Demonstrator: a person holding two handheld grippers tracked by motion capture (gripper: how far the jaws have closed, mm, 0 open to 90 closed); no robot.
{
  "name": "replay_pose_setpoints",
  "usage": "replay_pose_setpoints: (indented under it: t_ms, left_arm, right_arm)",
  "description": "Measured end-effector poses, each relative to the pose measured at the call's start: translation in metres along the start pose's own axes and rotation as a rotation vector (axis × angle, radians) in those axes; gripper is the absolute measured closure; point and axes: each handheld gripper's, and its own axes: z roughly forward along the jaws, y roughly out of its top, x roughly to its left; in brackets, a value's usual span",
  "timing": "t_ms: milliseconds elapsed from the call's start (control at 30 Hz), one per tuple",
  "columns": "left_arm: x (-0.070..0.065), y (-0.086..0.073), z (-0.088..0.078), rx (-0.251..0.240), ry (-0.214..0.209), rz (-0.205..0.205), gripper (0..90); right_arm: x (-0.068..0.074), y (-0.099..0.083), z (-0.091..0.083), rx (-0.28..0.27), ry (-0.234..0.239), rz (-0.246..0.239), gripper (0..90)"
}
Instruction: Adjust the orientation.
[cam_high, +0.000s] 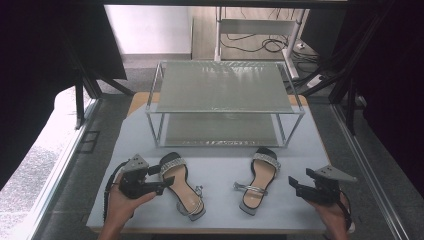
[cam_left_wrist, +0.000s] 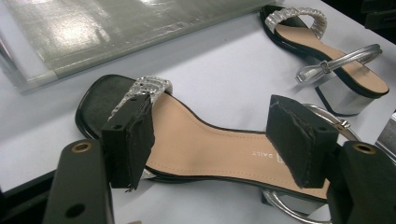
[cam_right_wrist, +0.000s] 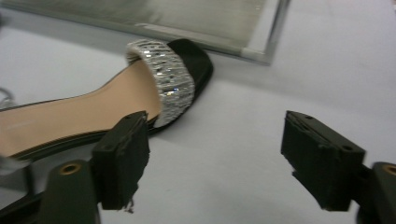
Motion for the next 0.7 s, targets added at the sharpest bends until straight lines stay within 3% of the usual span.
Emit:
replay_pose_setpoints:
  t_ms: [400,567,633,700]
  left_arm:
    - [0.001,0.001,-0.004,-0.013,-0.01,-0.008,32.4]
    - [0.001,0.001,-0.006,-0.014,-0.014,-0.01,32.5]
    - [0.0,0.0,-0.007,-0.017,-0.014,-0.009,32.5]
    - [-0.002,0.0,-0.008,-0.018,-0.015,-0.01,32.5]
  right_arm:
    - [0.016,0.006,-0.002,-0.028,0.096,-0.054,47.4]
    - [0.025,0.015,-0.009,-0.065,0.147,-0.066,53.9]
    - [0.03,0.02,-0.014,-0.11,0.155,-0.072,63.2]
    - [0.032,0.022,-0.015,-0.123,0.163,-0.067,66.8]
